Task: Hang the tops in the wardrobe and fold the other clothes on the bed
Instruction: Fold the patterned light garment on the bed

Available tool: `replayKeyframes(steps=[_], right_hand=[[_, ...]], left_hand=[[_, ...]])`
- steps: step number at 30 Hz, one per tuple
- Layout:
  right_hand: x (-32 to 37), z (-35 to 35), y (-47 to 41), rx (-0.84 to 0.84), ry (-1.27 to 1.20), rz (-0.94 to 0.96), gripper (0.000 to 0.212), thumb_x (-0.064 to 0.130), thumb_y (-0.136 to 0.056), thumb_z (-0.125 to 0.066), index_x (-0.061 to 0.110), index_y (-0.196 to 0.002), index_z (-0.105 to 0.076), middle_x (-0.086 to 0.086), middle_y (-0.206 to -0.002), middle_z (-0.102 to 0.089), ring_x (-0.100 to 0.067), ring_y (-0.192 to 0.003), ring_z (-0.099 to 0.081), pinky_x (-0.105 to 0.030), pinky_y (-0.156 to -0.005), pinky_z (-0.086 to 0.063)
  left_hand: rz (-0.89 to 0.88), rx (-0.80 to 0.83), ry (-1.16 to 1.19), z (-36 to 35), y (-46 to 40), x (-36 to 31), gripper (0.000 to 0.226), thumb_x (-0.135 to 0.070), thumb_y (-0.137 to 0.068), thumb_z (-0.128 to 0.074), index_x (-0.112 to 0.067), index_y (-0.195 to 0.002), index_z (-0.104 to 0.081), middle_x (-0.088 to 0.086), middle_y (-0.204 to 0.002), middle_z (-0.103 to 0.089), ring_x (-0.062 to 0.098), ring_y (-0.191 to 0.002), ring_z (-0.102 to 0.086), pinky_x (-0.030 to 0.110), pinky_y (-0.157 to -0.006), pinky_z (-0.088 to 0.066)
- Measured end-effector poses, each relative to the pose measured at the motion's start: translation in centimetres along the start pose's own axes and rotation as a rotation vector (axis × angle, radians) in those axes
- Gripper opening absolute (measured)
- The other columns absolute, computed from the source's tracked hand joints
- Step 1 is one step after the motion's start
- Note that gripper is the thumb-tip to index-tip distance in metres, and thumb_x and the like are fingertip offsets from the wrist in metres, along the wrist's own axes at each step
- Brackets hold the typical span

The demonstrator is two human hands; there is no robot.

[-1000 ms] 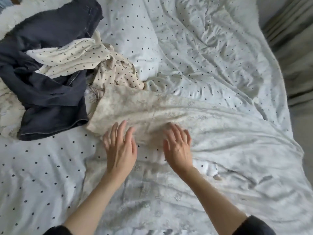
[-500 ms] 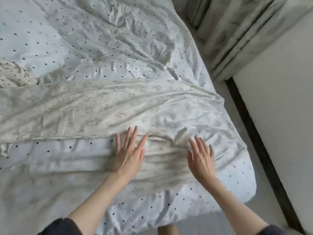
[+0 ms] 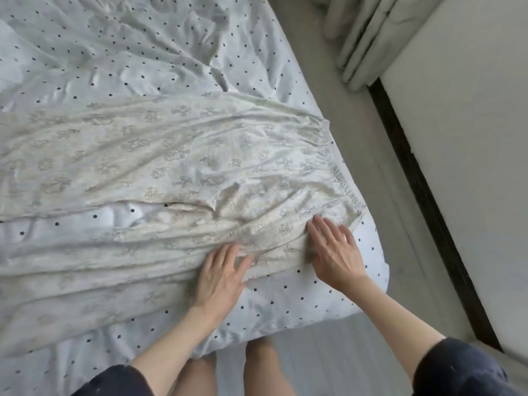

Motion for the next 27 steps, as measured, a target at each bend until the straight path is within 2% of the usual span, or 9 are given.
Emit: replayKeyframes(steps=[2,5,8,10,12,14,18,22,27], right_hand=[[-0.7,-0.9,0.1,0.058,0.035,0.030,0.079,0.021,-0.077,-0.059,0.011,-0.148,-0.025,-0.008,-0.155,-0.022,-0.027,-0.142,-0.025,-0.047,-0.114,-0.019],[-2.2,-0.3,0.2,-0.013,0.017,0.024,0.074,0.017,-0.073,-0.069,0.007,-0.141,-0.041,-0.012,-0.146,-0.041,-0.030,-0.132,-0.043,-0.049,-0.107,-0.033],[-3.2,2.6,0.0,-0.227,0.058,-0.023,0.033,0.001,-0.061,-0.079,0.004,-0.092,-0.069,-0.012,-0.095,-0.069,-0.029,-0.085,-0.068,-0.046,-0.087,-0.051],[-3.4,4.4,-0.3,-0.328,0.058,-0.026,0.019,-0.005,-0.057,-0.078,0.006,-0.063,-0.064,-0.007,-0.061,-0.063,-0.028,-0.058,-0.063,-0.045,-0.079,-0.053],[-3.6,6.1,-0.8,-0.361,-0.017,-0.041,0.020,-0.006,-0.060,-0.077,0.006,-0.057,-0.060,-0.007,-0.050,-0.057,-0.029,-0.049,-0.059,-0.044,-0.077,-0.053],[-3.7,8.1,-1.8,-0.402,-0.093,-0.063,0.019,-0.005,-0.064,-0.077,0.004,-0.059,-0.060,-0.008,-0.051,-0.057,-0.030,-0.049,-0.058,-0.043,-0.074,-0.053],[-3.3,12.0,-5.3,-0.490,-0.261,-0.038,0.010,-0.001,-0.079,-0.069,-0.001,-0.071,-0.063,-0.012,-0.062,-0.062,-0.034,-0.060,-0.061,-0.042,-0.074,-0.048],[-3.4,14.4,-11.3,-0.483,-0.393,-0.099,0.015,0.003,-0.091,-0.052,-0.001,-0.087,-0.065,-0.015,-0.085,-0.064,-0.036,-0.079,-0.058,-0.040,-0.076,-0.037],[-4.6,14.8,-18.2,-0.436,-0.435,-0.229,0.019,0.010,-0.092,-0.047,0.005,-0.097,-0.065,-0.013,-0.098,-0.062,-0.036,-0.090,-0.057,-0.040,-0.083,-0.035]], left_hand=[[0.002,-0.039,0.006,0.0,0.0,0.0,0.045,-0.007,-0.050,-0.088,-0.009,-0.091,-0.069,0.019,-0.112,-0.064,0.034,-0.103,-0.064,0.044,-0.085,-0.054],[0.042,-0.098,0.018,0.7,-0.1,0.5,0.037,0.005,-0.049,-0.084,-0.006,-0.082,-0.069,0.017,-0.103,-0.067,0.031,-0.094,-0.067,0.041,-0.075,-0.057],[0.057,-0.157,0.068,2.6,0.0,1.6,0.038,0.000,-0.057,-0.082,-0.005,-0.093,-0.072,0.011,-0.086,-0.063,0.029,-0.075,-0.063,0.038,-0.061,-0.054],[0.069,-0.171,0.100,3.7,-0.2,2.5,0.043,0.007,-0.061,-0.076,-0.004,-0.103,-0.071,0.010,-0.082,-0.062,0.028,-0.068,-0.061,0.037,-0.057,-0.052],[0.159,-0.158,0.169,4.9,-0.7,4.3,0.039,0.007,-0.075,-0.067,-0.005,-0.112,-0.068,0.010,-0.090,-0.066,0.030,-0.073,-0.064,0.038,-0.061,-0.052],[0.275,-0.178,0.332,6.3,-1.4,6.5,0.027,-0.001,-0.087,-0.059,-0.009,-0.111,-0.068,0.009,-0.101,-0.068,0.031,-0.086,-0.065,0.040,-0.070,-0.052],[0.421,-0.354,0.441,11.3,-3.3,11.4,0.017,-0.010,-0.089,-0.061,-0.010,-0.102,-0.072,0.010,-0.096,-0.072,0.032,-0.085,-0.065,0.038,-0.071,-0.048],[0.442,-0.378,0.497,15.4,-7.7,16.8,0.015,-0.014,-0.087,-0.065,-0.010,-0.100,-0.072,0.008,-0.087,-0.071,0.027,-0.080,-0.063,0.032,-0.066,-0.043],[0.391,-0.375,0.506,18.3,-14.5,20.5,0.013,-0.024,-0.086,-0.067,-0.014,-0.093,-0.071,0.000,-0.081,-0.065,0.021,-0.076,-0.058,0.033,-0.066,-0.043]])
Point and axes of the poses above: each hand's wrist, its own y-axis away from the middle knuckle, its own z-axis out of the back of the hand, x = y × z, the point moved 8 cm from there along -y, towards the middle knuckle
